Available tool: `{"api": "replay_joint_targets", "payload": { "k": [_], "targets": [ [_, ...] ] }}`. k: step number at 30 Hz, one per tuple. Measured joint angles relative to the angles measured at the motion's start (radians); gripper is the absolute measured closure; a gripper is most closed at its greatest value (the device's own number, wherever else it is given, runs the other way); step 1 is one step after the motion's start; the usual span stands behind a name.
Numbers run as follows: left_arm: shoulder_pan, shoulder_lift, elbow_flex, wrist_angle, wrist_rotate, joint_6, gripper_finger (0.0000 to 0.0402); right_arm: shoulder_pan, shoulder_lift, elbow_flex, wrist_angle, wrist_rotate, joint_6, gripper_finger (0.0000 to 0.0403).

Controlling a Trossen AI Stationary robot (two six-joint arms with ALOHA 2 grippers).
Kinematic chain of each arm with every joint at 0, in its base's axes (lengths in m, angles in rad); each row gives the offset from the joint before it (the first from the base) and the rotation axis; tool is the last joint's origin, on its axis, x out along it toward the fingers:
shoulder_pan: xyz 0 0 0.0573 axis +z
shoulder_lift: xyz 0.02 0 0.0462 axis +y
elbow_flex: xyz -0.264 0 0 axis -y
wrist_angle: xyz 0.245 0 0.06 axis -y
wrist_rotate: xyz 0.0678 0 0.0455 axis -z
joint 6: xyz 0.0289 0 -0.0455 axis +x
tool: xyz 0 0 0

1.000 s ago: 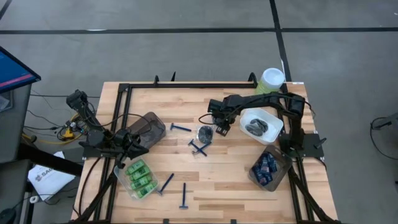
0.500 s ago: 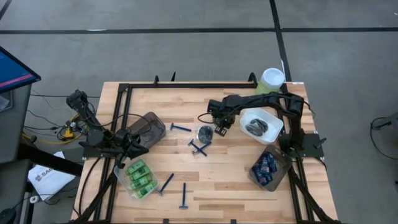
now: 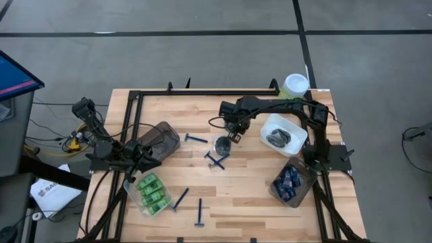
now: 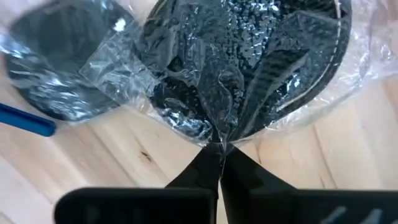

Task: Pick & Place Travel size toiletries
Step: Put the black hairbrush into the white bin

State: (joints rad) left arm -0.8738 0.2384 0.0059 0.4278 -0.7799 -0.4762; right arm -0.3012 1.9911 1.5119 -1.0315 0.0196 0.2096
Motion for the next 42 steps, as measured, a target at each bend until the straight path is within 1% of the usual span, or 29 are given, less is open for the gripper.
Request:
{"api": "replay_joint_targets", "payload": {
  "k": [5,8,13,19,22,28,32,33,36,38,39,42],
  "targets": [
    [0.000,0.000,0.000,0.000,0.000,0.000,0.0400,0.013,-0.004,0.076,-0.031,-0.001,0.003,0.0403],
    [0.000,0.000,0.000,0.000,0.000,0.000,0.0400,0.031,-0.039,0.097,-0.027,-0.002,0.015,0.0403],
    [0.000,0.000,0.000,0.000,0.000,0.000,0.0400,0.054,-0.127,0.095,-0.047,-0.004,0.076,0.0403],
    [0.000,0.000,0.000,0.000,0.000,0.000,0.0400,0.084,-0.260,0.073,-0.077,0.032,0.181,0.0403],
    [0.000,0.000,0.000,0.001,0.000,0.000,0.0400,0.112,-0.318,0.069,-0.139,0.040,0.230,0.0403],
    [0.000,0.000,0.000,0.001,0.000,0.000,0.0400,0.181,-0.412,0.069,-0.327,0.129,0.379,0.0403],
    [0.000,0.000,0.000,0.000,0.000,0.000,0.0400,0.234,-0.441,0.069,-0.530,0.211,0.559,0.0403],
    [0.000,0.000,0.000,0.000,0.000,0.000,0.0400,0.248,-0.443,0.068,-0.555,0.231,0.607,0.0403],
    [0.000,0.000,0.000,0.000,0.000,0.000,0.0400,0.274,-0.468,0.031,-0.510,0.242,0.651,0.0403],
    [0.000,0.000,0.000,0.000,0.000,0.000,0.0400,0.284,-0.470,0.005,-0.540,0.239,0.704,0.0403],
    [0.000,0.000,0.000,0.000,0.000,0.000,0.0400,0.292,-0.477,-0.023,-0.545,0.228,0.728,0.0403],
    [0.000,0.002,0.000,0.000,0.000,0.000,0.0400,0.316,-0.494,-0.142,-0.487,0.193,0.781,0.0403]
  ]
}}
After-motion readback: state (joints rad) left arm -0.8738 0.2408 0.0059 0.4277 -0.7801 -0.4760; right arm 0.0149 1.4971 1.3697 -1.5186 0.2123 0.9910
